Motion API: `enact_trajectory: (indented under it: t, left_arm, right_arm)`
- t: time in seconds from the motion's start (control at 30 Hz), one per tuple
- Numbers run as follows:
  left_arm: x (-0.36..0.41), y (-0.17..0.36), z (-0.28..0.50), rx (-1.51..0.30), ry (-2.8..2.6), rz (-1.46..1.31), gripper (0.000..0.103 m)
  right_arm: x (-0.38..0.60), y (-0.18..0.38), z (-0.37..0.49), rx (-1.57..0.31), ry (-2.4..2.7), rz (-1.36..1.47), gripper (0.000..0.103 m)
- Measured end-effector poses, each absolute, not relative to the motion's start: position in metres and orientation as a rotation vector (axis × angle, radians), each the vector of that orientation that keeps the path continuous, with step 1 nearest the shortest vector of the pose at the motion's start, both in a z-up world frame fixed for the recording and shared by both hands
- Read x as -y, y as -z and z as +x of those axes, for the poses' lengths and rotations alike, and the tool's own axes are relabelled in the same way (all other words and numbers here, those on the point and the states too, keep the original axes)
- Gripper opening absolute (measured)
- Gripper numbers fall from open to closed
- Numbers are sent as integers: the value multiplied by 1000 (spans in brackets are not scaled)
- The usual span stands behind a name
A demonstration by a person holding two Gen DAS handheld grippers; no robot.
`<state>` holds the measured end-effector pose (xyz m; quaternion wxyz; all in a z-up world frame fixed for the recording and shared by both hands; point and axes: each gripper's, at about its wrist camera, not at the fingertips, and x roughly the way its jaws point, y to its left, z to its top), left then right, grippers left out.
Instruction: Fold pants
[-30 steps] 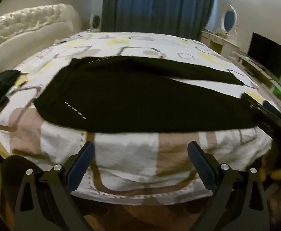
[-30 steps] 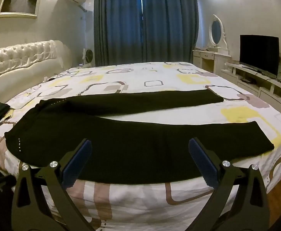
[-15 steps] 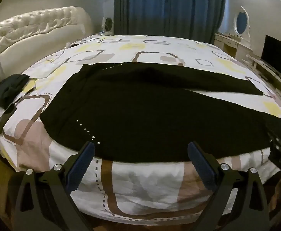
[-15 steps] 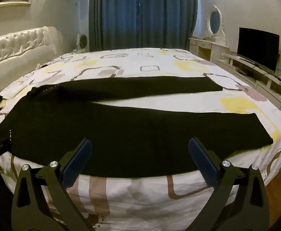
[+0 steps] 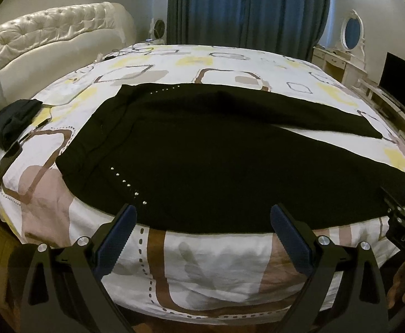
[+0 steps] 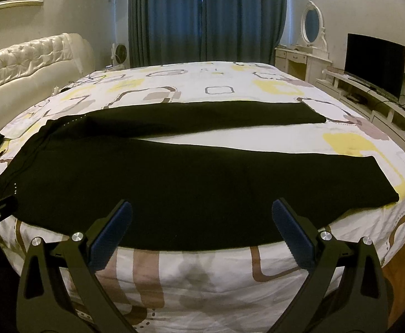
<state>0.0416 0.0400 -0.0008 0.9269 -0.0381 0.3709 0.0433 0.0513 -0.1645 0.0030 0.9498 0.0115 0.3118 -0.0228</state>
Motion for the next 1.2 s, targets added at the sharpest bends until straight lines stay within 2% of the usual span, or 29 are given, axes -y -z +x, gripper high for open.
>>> enact_trajectory:
  t: [1.2]
  left_arm:
    - [-45, 12, 48, -804, -112, -47, 96]
  right_arm:
    - [158, -1, 50, -646, 36, 13, 101]
